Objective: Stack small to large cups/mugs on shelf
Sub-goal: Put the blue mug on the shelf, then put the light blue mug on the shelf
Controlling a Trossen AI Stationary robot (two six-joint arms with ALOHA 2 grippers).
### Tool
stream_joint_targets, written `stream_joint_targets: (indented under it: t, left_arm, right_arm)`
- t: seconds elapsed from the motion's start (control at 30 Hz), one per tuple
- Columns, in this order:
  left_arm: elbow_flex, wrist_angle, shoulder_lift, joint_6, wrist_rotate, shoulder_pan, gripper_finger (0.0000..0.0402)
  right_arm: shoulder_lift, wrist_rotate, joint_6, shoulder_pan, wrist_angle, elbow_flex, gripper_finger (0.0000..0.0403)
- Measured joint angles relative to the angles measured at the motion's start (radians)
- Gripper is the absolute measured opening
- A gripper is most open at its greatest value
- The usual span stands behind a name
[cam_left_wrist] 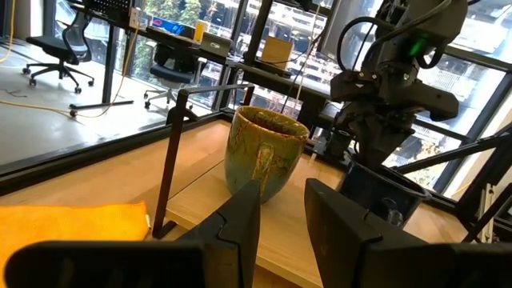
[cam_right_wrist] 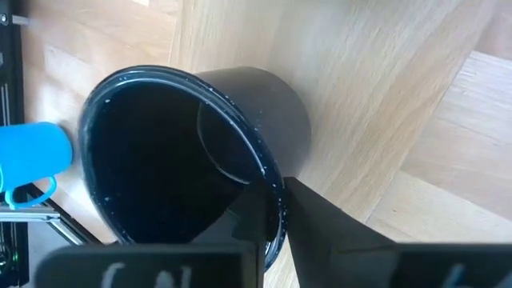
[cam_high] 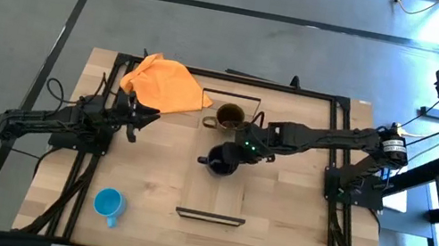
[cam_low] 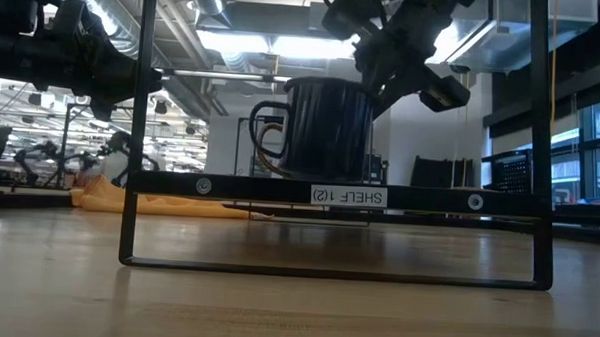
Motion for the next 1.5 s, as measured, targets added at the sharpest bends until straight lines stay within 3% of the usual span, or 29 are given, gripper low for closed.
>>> stream_joint_targets:
  t: [0.43,0.63,0.8,1.07,1.2,1.4,1.5]
  left_arm:
    - [0.000,0.000,0.000,0.000,0.000,0.000,0.0094]
    - [0.000,0.000,0.000,0.000,0.000,0.000,0.0094]
    - [0.000,0.000,0.000,0.000,0.000,0.000,0.0094]
    - [0.000,0.000,0.000,0.000,0.000,0.000,0.0094]
    - [0.000,0.024,0.000,-0.001,0.000,0.000,0.0094]
    - [0.000,0.216,0.000,-0.334,0.059,-0.001,0.0094]
    - [0.000,0.273,0.000,-0.360,0.003,0.000,0.0094]
  right_arm:
    - [-0.004,0.017,-0.021,0.000,0.023,0.001,0.0109]
    - [-0.062,0.064,-0.055,-0.004,0.032,0.001,0.0119]
    - [-0.153,0.129,-0.085,-0.005,0.011,0.001,0.0119]
    - [-0.289,0.347,-0.200,-0.005,0.036,0.001,0.0119]
    - [-0.325,0.396,-0.229,-0.005,0.039,0.001,0.0119]
    - [-0.330,0.396,-0.264,-0.005,0.036,0.001,0.0119]
    - [-0.325,0.396,-0.270,-0.005,0.035,0.001,0.0119]
